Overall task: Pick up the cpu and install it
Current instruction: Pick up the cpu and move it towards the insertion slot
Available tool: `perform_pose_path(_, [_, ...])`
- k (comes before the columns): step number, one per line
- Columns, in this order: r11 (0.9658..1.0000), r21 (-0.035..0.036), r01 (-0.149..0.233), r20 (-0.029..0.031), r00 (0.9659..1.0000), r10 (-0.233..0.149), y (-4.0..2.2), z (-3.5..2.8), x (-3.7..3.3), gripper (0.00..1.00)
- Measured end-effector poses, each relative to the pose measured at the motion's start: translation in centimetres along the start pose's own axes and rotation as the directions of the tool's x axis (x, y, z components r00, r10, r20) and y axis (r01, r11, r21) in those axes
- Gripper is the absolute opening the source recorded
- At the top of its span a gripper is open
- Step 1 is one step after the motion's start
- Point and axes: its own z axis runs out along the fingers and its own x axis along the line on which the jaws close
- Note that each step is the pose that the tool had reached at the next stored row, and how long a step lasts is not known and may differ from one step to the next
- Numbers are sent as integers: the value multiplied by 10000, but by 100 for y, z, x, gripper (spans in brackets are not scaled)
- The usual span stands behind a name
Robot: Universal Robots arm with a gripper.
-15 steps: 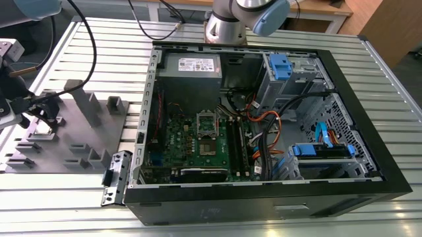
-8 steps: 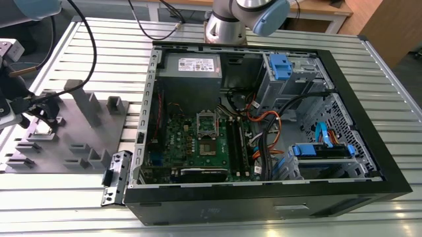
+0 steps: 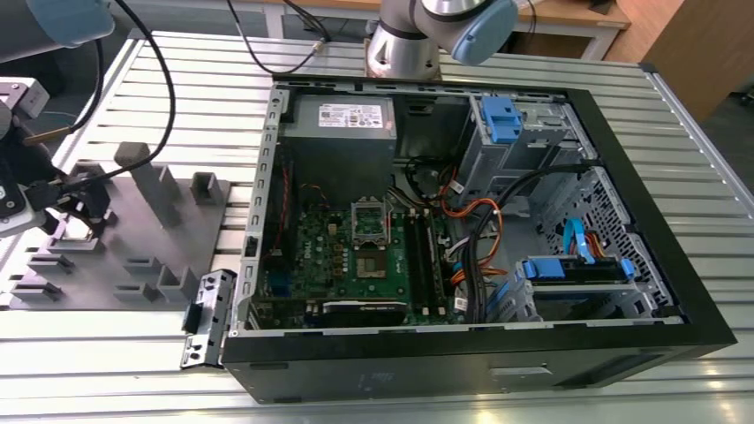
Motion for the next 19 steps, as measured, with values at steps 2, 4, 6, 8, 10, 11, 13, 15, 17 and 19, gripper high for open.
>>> perform_pose_path(2, [10000, 2, 0, 0, 10000, 0, 0, 0, 0, 65])
perform_pose_path(4, [10000, 2, 0, 0, 10000, 0, 0, 1, -1, 65])
perform_pose_path(6, [10000, 2, 0, 2, 10000, 0, 1, 6, -7, 65])
perform_pose_path(8, [10000, 2, 0, -1, 10000, 0, 0, 7, -12, 65])
perform_pose_path(10, [10000, 1, 0, 0, 10000, 0, -1, 21, -12, 65])
perform_pose_path(11, [10000, 2, 0, 0, 10000, 0, -1, 35, -12, 65])
perform_pose_path(13, [10000, 2, 0, -1, 10000, 0, -2, 58, -11, 65])
perform_pose_path(15, [10000, 4, 0, -3, 10000, 0, -3, 68, -11, 65])
perform_pose_path(17, [10000, 5, 1, -4, 10000, -1, -3, 68, -11, 65])
perform_pose_path(19, [10000, 4, 0, -2, 10000, 0, -3, 70, -11, 65])
